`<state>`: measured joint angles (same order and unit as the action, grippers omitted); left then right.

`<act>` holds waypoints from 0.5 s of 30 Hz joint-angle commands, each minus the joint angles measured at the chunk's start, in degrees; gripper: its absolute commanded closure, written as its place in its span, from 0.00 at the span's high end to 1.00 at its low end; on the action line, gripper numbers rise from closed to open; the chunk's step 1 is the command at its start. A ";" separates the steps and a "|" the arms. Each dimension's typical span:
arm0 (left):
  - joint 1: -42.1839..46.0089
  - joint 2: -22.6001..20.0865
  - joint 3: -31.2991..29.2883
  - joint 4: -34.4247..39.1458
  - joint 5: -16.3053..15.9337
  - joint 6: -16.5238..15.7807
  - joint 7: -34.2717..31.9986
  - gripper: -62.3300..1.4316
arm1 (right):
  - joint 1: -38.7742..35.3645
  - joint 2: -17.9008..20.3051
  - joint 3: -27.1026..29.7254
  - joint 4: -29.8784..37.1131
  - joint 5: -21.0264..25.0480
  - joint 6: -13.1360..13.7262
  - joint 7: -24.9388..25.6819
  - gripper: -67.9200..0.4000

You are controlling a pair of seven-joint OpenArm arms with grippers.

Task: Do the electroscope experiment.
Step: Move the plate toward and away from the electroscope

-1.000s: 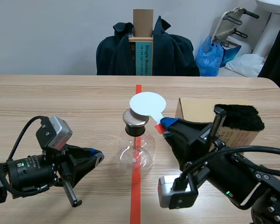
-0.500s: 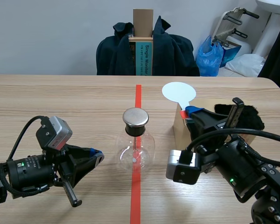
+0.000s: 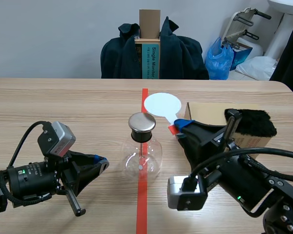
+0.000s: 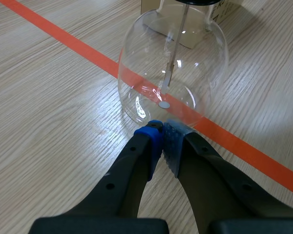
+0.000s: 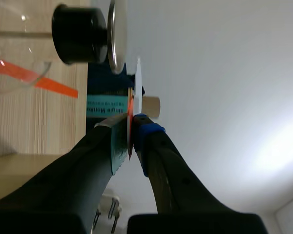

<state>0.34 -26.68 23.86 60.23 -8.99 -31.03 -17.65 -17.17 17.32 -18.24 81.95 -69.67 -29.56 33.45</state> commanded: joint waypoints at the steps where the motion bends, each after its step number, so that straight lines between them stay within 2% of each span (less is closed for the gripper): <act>1: -0.04 0.33 -0.57 1.27 -0.35 0.28 -0.98 0.05 | 0.70 0.59 0.28 0.81 0.42 -0.83 1.09 0.02; 9: -0.04 0.33 -0.57 1.27 -0.35 0.28 -0.98 0.05 | 0.70 0.59 0.28 0.81 0.42 -0.83 7.82 0.02; 15: -0.04 0.33 -0.57 1.27 -0.35 0.28 -1.01 0.05 | 0.70 0.59 0.28 0.81 0.42 -0.83 10.78 0.02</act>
<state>0.34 -26.68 23.86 60.23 -8.99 -31.03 -17.65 -17.17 17.34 -18.24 81.95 -69.69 -29.56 44.16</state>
